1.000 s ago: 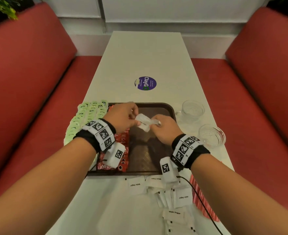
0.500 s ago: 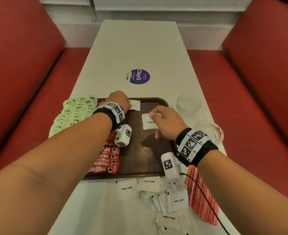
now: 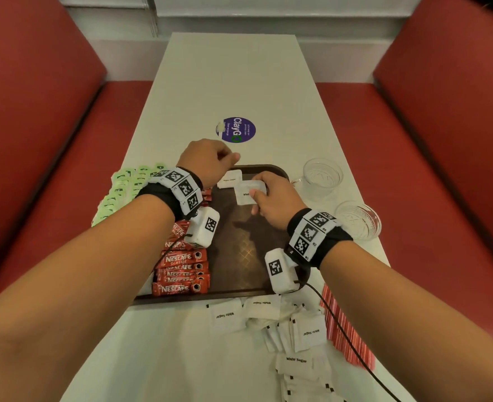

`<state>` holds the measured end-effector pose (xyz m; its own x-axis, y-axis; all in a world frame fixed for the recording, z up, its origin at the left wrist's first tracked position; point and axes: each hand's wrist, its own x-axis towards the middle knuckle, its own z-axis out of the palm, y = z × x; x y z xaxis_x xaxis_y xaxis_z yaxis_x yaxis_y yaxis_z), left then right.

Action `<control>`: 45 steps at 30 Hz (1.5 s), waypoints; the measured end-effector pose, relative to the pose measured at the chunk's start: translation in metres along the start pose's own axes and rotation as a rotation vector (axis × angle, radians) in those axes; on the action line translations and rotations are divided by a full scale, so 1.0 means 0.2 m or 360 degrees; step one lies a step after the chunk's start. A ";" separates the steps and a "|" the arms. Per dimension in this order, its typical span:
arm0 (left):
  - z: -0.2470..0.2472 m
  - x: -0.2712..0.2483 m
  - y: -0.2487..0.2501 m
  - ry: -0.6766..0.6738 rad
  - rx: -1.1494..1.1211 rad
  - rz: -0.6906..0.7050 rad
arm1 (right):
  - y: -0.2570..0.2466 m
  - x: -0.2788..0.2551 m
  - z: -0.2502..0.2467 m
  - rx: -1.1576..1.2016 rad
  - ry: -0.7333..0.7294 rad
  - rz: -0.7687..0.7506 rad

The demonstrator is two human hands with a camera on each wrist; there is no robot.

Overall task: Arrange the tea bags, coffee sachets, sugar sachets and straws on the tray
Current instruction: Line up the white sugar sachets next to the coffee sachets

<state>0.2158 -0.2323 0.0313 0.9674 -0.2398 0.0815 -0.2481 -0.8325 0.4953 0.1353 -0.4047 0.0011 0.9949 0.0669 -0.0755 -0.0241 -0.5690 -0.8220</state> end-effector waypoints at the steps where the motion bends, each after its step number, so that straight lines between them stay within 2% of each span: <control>1: -0.04 -0.03 0.02 -0.0048 -0.0114 0.0069 | -0.01 0.00 0.00 0.0022 0.0006 -0.0009; 3: -0.10 -0.10 0.06 -0.0201 -0.0178 0.0224 | -0.03 0.00 0.01 0.0104 0.0032 -0.0018; 5: -0.12 -0.15 0.07 -0.0357 -0.0041 0.0366 | -0.04 -0.01 0.00 0.0173 0.0065 -0.0015; 8: -0.08 -0.17 0.02 -0.0377 0.0109 0.0443 | -0.06 -0.03 -0.01 0.0167 0.0054 -0.0025; 12: -0.04 -0.06 -0.08 -0.0242 0.0290 0.0210 | 0.00 -0.09 -0.01 -0.0125 -0.0060 0.0057; 15: 0.01 0.03 -0.16 -0.0337 0.0513 0.0010 | 0.04 -0.15 -0.01 -0.0428 -0.0269 0.0012; 20: 0.11 0.12 -0.17 -0.0401 0.0469 -0.0065 | 0.02 -0.26 -0.01 -0.0690 -0.0540 -0.0070; 25: 0.19 0.17 -0.16 -0.0430 0.0573 -0.0088 | -0.02 -0.37 -0.01 -0.0858 -0.0741 -0.0046; 30: 0.16 0.14 -0.16 -0.0305 0.0512 -0.0110 | -0.02 -0.47 0.03 -0.1017 -0.0772 -0.0078; 35: 0.00 -0.09 -0.01 -0.0163 0.0283 -0.0042 | -0.04 -0.58 0.04 -0.1211 -0.0818 -0.0059; 40: -0.08 -0.54 0.12 -0.0444 0.0301 0.0234 | -0.05 -0.68 0.05 -0.1294 -0.0789 -0.0045; 45: 0.01 -0.88 0.13 -0.0675 0.0522 0.0265 | -0.04 -0.74 0.07 -0.1313 -0.0664 -0.0116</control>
<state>0.0379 -0.2127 0.0287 0.8254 -0.5048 -0.2528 -0.4642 -0.8617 0.2050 -0.0141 -0.3981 0.0107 0.8715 0.3241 -0.3681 0.2738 -0.9442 -0.1830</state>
